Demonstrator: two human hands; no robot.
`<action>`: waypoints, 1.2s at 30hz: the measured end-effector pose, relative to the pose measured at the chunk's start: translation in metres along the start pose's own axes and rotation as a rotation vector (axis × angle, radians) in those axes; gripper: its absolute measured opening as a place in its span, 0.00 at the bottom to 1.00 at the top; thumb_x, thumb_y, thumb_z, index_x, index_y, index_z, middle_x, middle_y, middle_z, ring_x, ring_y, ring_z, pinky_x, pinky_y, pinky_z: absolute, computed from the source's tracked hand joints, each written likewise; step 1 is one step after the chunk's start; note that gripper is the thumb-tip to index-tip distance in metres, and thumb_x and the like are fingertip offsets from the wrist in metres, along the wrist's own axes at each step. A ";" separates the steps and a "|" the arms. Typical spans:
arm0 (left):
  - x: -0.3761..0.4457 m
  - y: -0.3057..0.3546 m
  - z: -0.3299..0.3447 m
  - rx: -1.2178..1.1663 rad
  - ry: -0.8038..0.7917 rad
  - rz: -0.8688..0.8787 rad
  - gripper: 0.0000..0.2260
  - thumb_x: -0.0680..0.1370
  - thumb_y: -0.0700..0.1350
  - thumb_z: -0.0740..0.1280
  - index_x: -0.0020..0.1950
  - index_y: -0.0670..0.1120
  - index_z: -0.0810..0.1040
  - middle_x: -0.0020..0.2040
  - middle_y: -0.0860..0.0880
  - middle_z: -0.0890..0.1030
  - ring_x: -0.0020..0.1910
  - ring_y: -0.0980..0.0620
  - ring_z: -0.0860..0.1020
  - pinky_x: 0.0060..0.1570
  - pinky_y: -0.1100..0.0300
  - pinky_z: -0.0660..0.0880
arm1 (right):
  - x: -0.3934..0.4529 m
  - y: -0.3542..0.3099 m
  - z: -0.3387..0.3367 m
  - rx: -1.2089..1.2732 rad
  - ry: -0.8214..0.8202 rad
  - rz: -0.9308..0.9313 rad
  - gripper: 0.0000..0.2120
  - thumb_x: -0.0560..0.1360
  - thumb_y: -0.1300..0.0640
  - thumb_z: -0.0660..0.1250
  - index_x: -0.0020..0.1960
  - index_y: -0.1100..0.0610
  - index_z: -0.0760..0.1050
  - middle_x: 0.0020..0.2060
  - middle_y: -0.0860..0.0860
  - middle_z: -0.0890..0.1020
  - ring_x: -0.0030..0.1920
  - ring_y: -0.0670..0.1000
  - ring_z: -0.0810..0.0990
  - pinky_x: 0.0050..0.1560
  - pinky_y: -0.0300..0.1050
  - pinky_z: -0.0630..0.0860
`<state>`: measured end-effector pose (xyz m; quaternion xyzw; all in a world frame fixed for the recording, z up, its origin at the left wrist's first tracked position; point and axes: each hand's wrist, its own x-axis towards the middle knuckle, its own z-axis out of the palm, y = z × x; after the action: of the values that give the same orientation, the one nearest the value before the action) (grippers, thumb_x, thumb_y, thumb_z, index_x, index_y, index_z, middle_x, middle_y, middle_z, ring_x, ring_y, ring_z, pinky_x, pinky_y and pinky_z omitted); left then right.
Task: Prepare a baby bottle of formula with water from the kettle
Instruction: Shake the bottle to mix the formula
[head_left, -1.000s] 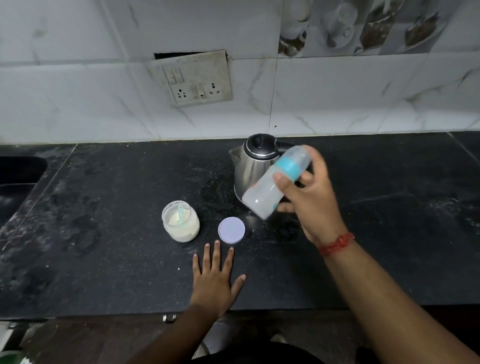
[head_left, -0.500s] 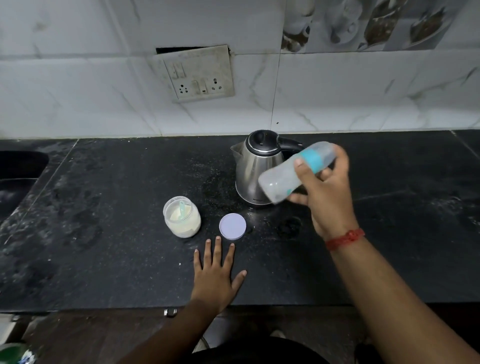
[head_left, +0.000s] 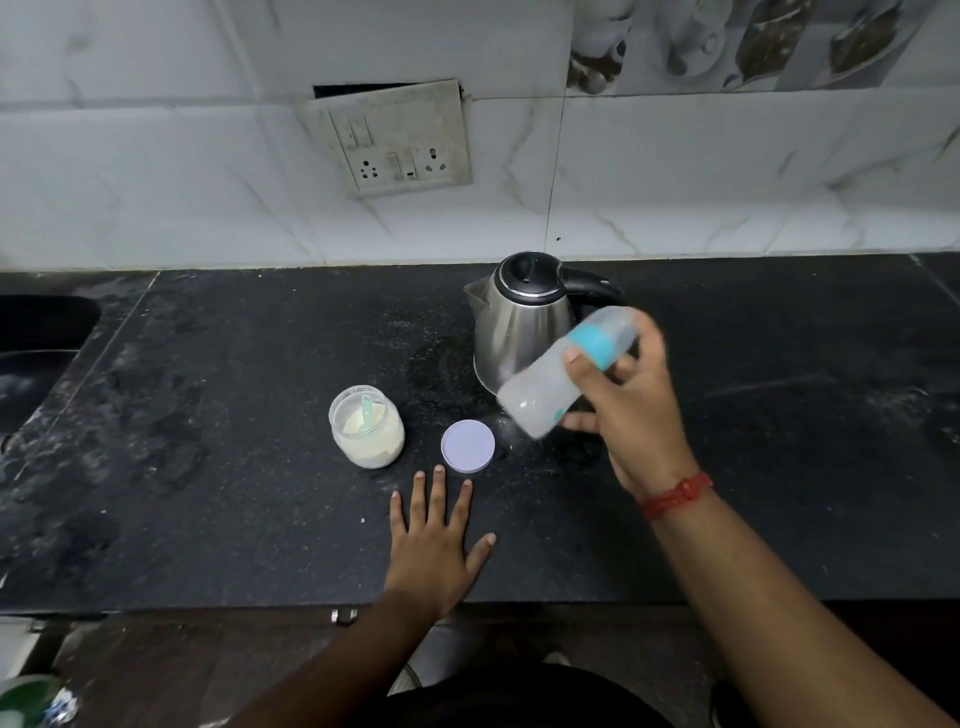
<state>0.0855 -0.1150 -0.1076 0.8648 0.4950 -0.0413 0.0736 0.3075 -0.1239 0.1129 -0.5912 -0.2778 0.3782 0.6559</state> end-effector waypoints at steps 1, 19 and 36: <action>0.000 0.000 0.000 0.001 -0.005 -0.001 0.36 0.82 0.70 0.44 0.81 0.51 0.64 0.81 0.39 0.62 0.80 0.34 0.60 0.74 0.32 0.53 | 0.001 0.001 0.000 -0.040 -0.036 -0.004 0.26 0.77 0.58 0.72 0.69 0.44 0.66 0.58 0.54 0.81 0.53 0.52 0.85 0.37 0.48 0.83; 0.000 0.001 -0.001 0.010 0.003 0.000 0.35 0.82 0.70 0.44 0.81 0.50 0.64 0.81 0.39 0.62 0.80 0.35 0.60 0.74 0.33 0.52 | 0.008 0.000 -0.010 0.071 0.118 0.000 0.26 0.78 0.58 0.71 0.72 0.47 0.64 0.57 0.53 0.80 0.54 0.53 0.85 0.38 0.49 0.83; -0.001 0.001 0.001 0.013 0.021 0.004 0.35 0.82 0.70 0.45 0.81 0.50 0.63 0.82 0.39 0.61 0.81 0.35 0.59 0.75 0.33 0.52 | 0.006 -0.012 -0.011 0.201 -0.009 -0.104 0.28 0.81 0.62 0.66 0.75 0.49 0.58 0.55 0.50 0.75 0.51 0.47 0.82 0.48 0.56 0.83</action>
<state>0.0857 -0.1161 -0.1083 0.8666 0.4937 -0.0354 0.0632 0.3220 -0.1251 0.1228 -0.5055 -0.2716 0.3724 0.7294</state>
